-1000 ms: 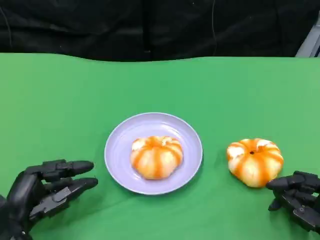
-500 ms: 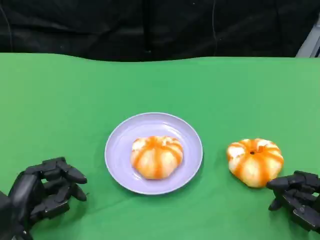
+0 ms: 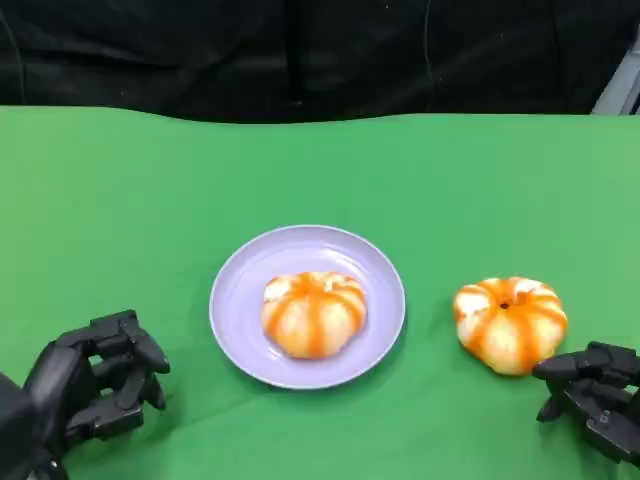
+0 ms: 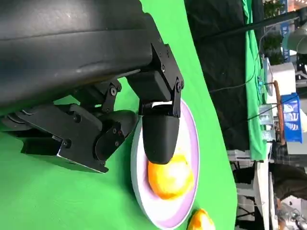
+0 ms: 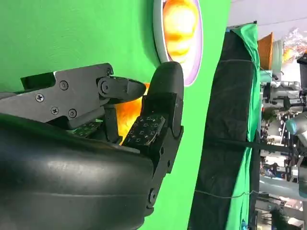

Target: Grasp the bread from the table and place it into the plate.

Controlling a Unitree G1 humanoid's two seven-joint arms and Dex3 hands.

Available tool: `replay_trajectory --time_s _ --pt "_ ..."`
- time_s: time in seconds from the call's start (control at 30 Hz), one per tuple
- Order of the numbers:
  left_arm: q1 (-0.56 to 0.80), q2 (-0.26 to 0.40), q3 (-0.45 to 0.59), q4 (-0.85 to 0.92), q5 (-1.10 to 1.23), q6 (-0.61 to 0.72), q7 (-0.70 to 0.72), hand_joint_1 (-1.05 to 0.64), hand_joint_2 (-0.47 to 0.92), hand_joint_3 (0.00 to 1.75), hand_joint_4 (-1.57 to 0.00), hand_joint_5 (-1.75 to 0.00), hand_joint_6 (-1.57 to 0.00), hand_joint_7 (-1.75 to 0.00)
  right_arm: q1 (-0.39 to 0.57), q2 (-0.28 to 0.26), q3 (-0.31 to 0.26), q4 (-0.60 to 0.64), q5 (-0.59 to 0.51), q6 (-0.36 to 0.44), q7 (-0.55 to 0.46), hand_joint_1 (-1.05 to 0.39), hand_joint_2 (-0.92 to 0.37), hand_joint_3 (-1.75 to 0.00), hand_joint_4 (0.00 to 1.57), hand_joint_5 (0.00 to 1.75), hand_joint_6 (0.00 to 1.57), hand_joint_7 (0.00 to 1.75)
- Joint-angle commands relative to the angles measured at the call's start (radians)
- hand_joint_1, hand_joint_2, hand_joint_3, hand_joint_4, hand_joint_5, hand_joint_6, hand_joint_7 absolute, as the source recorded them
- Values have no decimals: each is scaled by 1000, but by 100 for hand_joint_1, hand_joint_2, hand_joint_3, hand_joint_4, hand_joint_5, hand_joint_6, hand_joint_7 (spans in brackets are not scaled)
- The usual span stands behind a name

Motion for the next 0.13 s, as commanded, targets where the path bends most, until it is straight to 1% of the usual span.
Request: replay_trajectory --time_s 0.03,0.13 --pt "-6 26 -9 -8 13 -31 21 3 62 111 -85 -166 -90 -138 -10 -25 -7 4 3 -14 -8 -3 -92 -37 79 130 103 52" --pt "-7 27 -13 0 18 -48 25 4 62 112 -86 -167 -90 -137 -12 -26 -8 8 6 -20 -5 -2 -92 -37 79 130 103 53"
